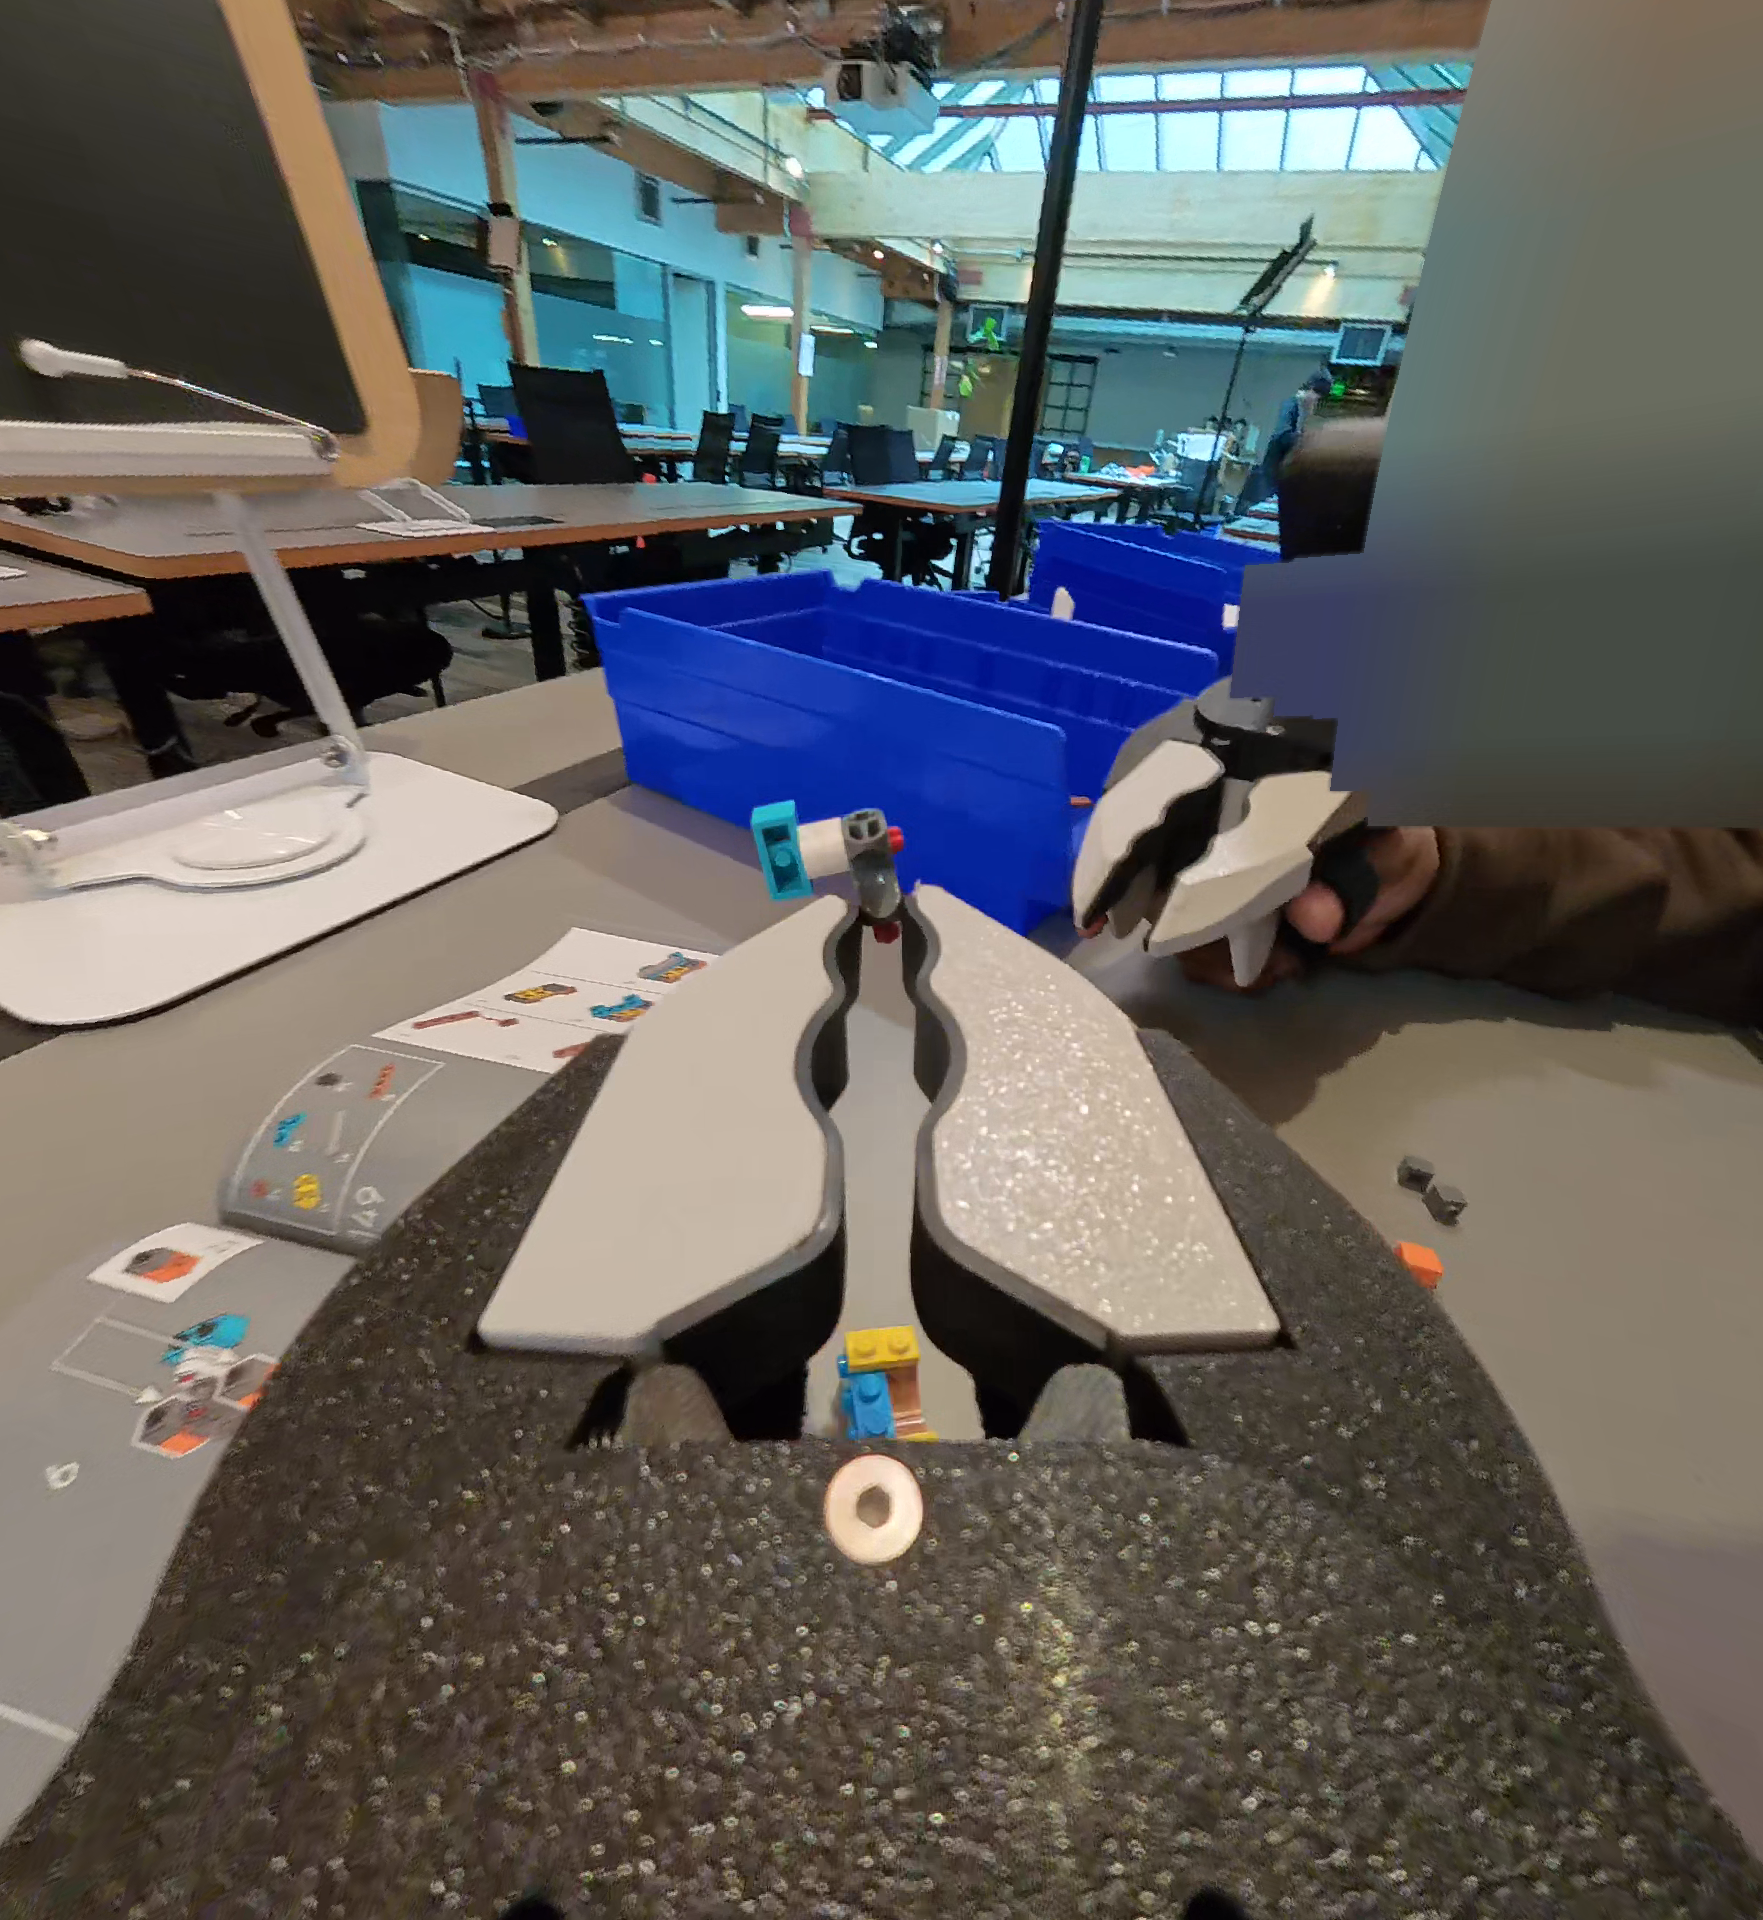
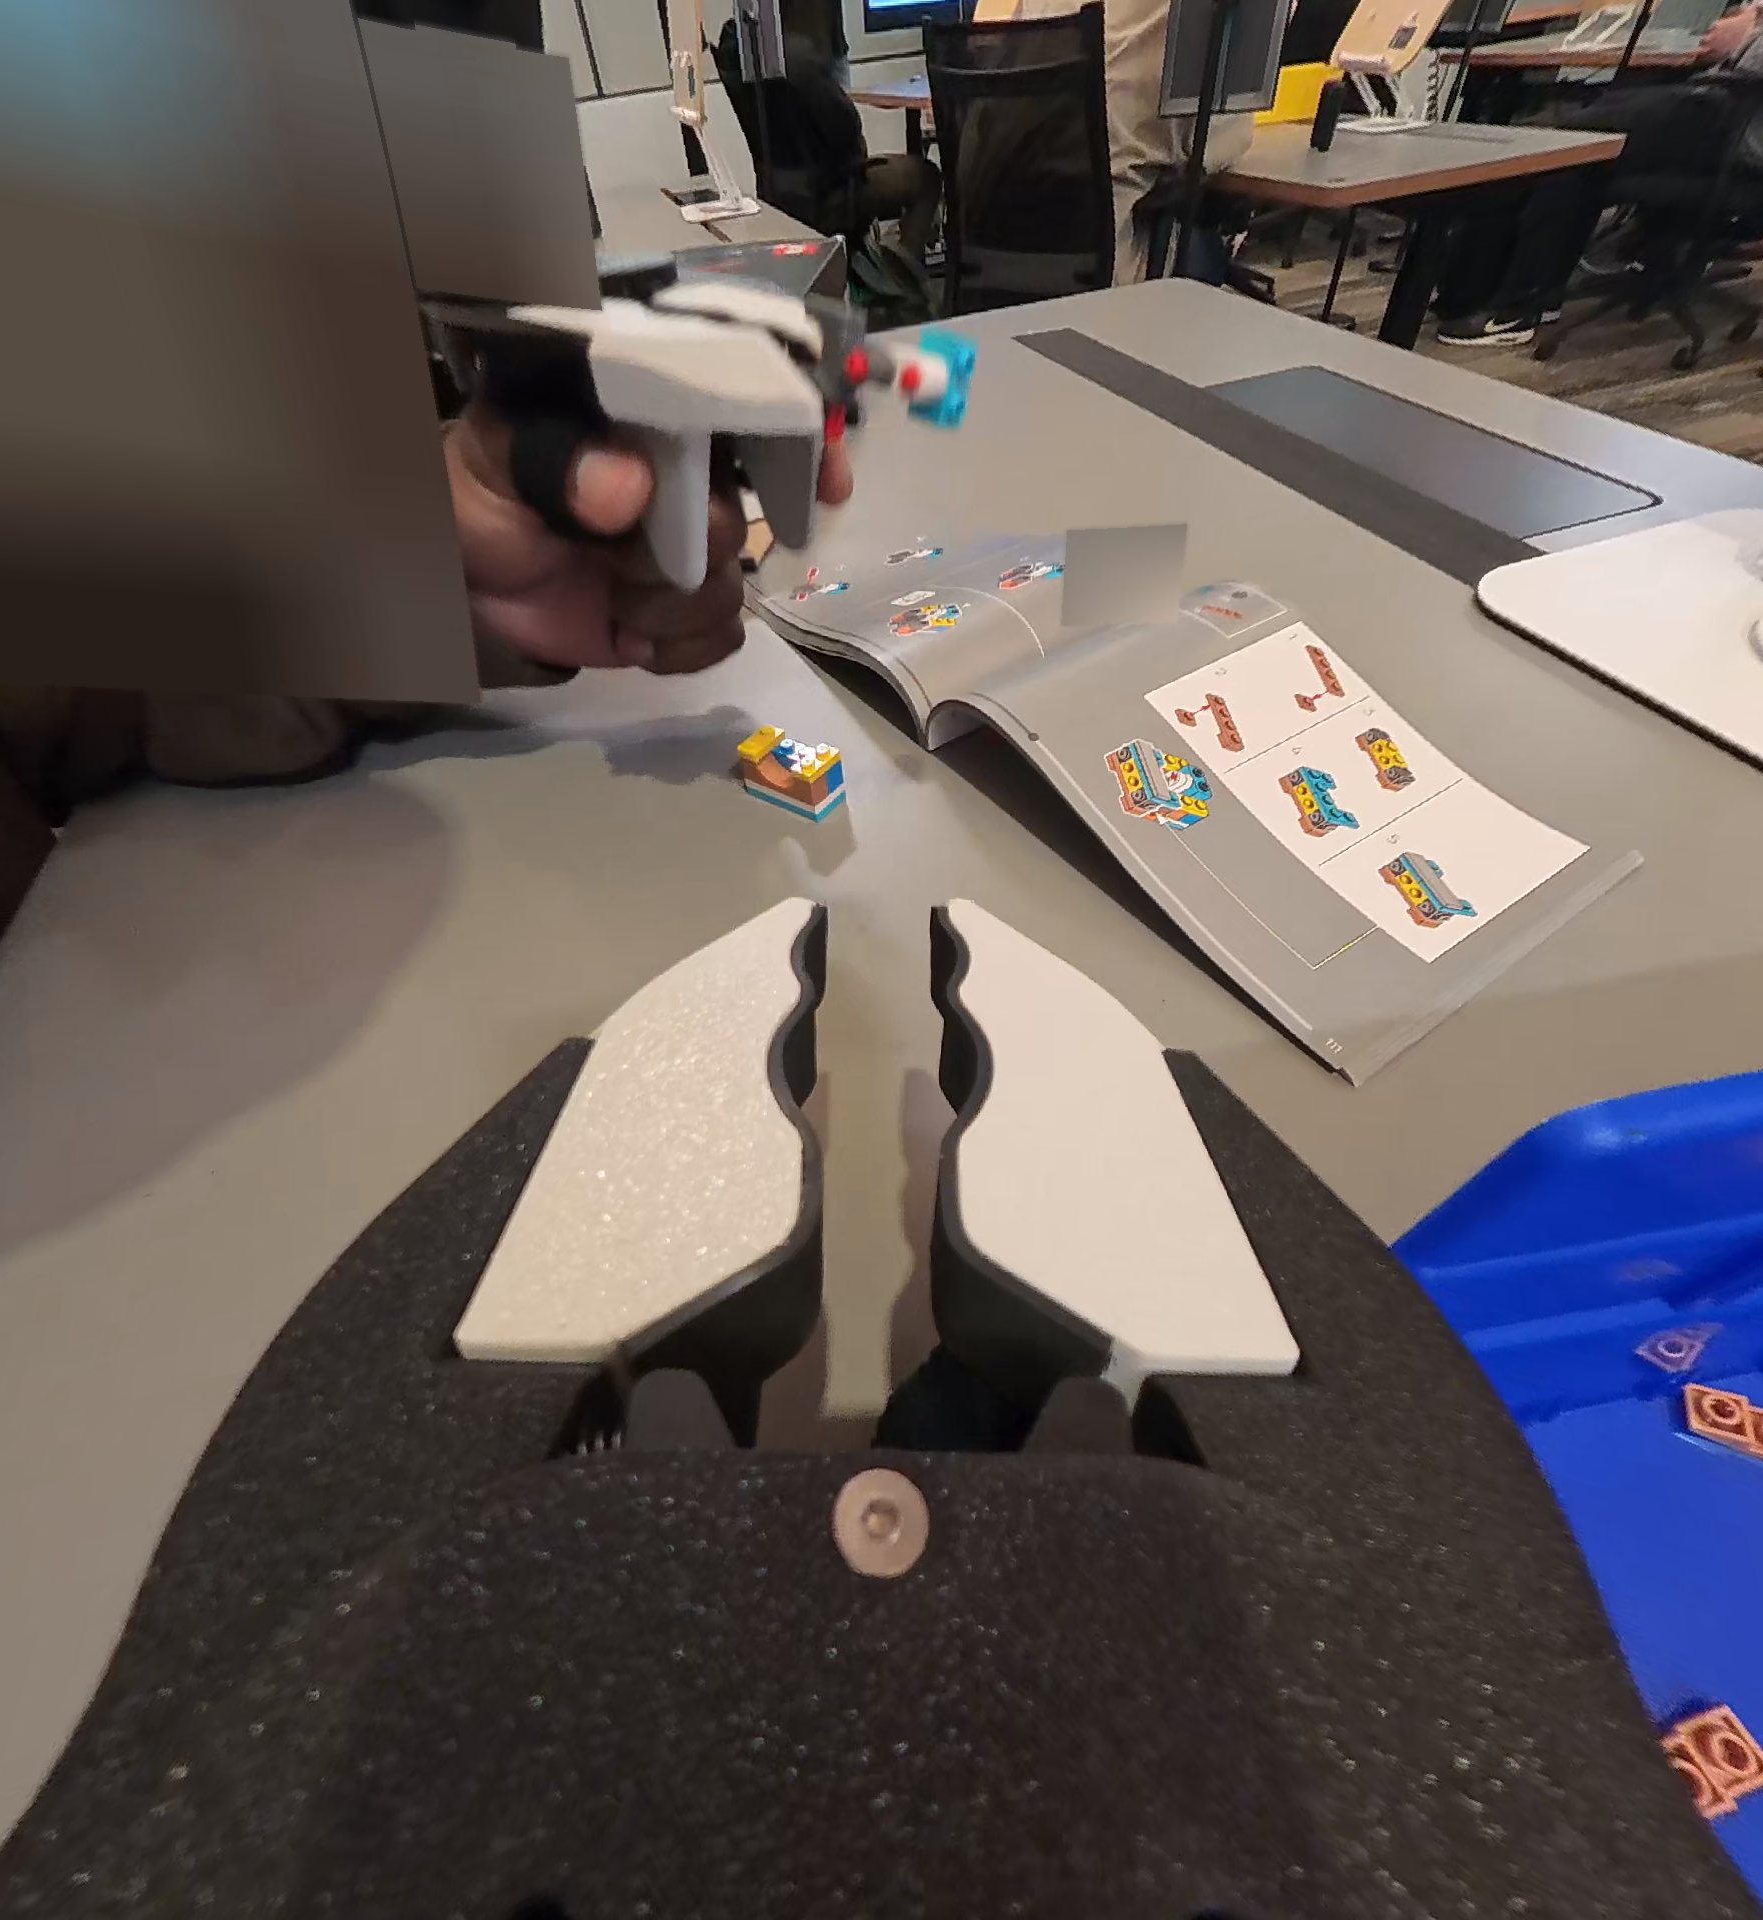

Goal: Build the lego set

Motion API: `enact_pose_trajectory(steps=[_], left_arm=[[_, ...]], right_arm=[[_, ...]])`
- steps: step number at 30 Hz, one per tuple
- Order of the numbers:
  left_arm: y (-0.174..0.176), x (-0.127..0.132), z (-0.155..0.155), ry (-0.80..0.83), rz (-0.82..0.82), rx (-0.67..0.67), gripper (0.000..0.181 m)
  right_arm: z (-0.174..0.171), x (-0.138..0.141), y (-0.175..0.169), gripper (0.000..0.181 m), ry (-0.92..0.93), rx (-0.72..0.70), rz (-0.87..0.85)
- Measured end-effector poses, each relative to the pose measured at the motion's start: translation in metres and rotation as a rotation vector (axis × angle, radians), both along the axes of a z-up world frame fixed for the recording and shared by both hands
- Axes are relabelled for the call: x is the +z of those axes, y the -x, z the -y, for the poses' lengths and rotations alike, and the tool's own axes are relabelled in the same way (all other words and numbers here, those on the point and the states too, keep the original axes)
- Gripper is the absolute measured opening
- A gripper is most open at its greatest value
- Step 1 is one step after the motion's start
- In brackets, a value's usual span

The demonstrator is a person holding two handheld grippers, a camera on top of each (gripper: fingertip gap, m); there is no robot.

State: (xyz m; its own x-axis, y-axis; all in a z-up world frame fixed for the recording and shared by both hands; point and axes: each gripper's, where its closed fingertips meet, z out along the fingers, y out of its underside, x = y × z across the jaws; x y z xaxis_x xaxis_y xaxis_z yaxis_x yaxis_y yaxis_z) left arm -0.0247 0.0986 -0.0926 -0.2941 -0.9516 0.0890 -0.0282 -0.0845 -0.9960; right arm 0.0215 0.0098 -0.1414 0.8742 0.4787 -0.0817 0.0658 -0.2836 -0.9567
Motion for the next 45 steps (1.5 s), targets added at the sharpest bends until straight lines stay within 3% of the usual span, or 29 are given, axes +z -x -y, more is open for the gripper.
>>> enact_pose_trajectory(steps=[14,18,24,33,45], left_arm=[[0.013,0.024,-0.032,-0.017,0.045,0.137,0.007],[0.018,0.031,-0.041,-0.048,0.061,0.179,0.007],[0.024,0.036,-0.052,-0.114,0.07,0.234,0.007],[0.029,0.037,-0.064,-0.153,0.081,0.28,0.007],[0.028,0.029,-0.066,-0.136,0.066,0.265,0.007]], right_arm=[[-0.024,-0.012,0.008,0.024,0.012,-0.09,0.183],[-0.047,-0.017,0.005,0.031,-0.001,-0.151,0.36],[-0.088,-0.049,-0.008,0.046,0.108,-0.214,0.683],[-0.109,-0.045,-0.029,0.048,0.102,-0.369,0.773],[-0.113,-0.026,-0.028,0.047,0.018,-0.44,1.004]])
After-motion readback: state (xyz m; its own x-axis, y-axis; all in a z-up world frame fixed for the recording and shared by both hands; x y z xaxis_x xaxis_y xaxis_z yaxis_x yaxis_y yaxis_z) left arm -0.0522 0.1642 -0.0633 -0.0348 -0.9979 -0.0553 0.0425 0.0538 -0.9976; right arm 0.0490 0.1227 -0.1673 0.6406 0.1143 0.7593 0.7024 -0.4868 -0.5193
